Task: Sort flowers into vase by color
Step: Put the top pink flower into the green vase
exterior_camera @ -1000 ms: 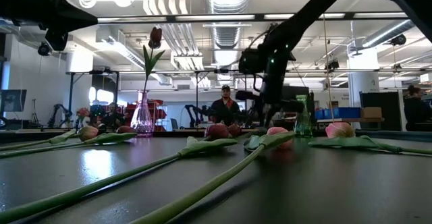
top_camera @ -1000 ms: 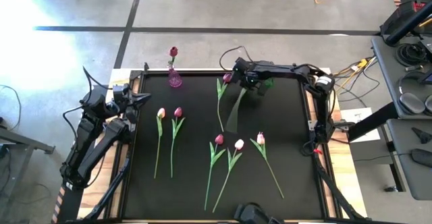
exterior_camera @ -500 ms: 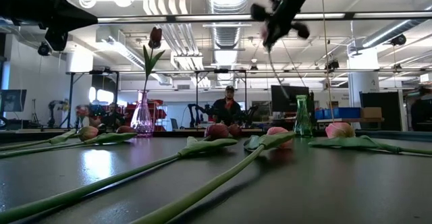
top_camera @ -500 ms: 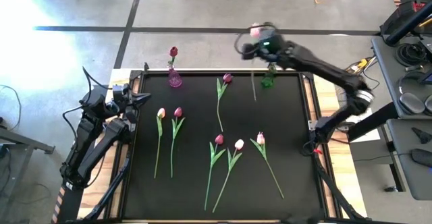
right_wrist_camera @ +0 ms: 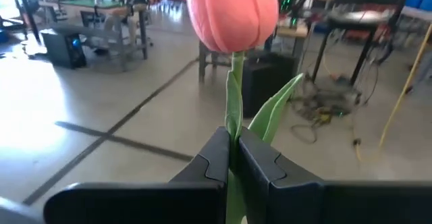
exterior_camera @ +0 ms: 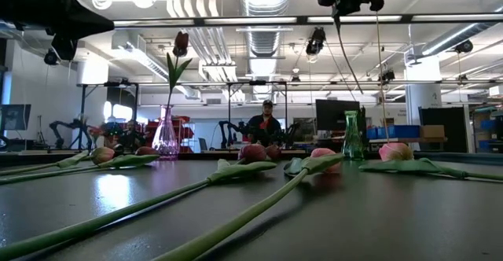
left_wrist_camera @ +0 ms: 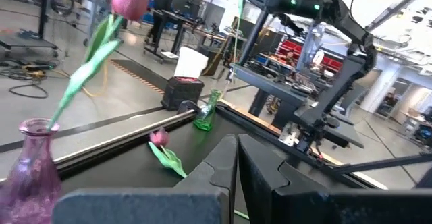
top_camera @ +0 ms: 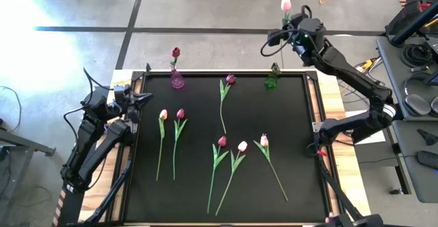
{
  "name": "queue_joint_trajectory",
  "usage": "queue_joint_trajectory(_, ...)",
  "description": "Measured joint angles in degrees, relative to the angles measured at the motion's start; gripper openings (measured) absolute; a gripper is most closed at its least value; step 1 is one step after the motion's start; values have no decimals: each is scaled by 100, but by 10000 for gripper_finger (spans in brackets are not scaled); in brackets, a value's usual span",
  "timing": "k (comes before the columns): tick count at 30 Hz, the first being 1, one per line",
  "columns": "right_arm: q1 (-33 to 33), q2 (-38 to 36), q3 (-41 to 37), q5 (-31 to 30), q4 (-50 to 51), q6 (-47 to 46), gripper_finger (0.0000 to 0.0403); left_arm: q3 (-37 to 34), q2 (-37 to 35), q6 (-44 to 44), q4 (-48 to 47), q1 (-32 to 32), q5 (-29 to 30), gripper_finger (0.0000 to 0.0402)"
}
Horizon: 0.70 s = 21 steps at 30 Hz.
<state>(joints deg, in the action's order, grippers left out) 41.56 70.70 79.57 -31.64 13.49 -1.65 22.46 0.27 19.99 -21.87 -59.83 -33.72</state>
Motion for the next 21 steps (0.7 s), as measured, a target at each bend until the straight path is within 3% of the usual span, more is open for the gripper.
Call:
queue_joint_trajectory(5, 273, -2, -431, 212, -723, -156, 12, 0, 2, 0, 0, 0, 27, 1)
queue_joint_trajectory(21, 387, -7, -1145, 315, -1415, -335, 12, 0, 1, 50, -5, 0, 31, 1)
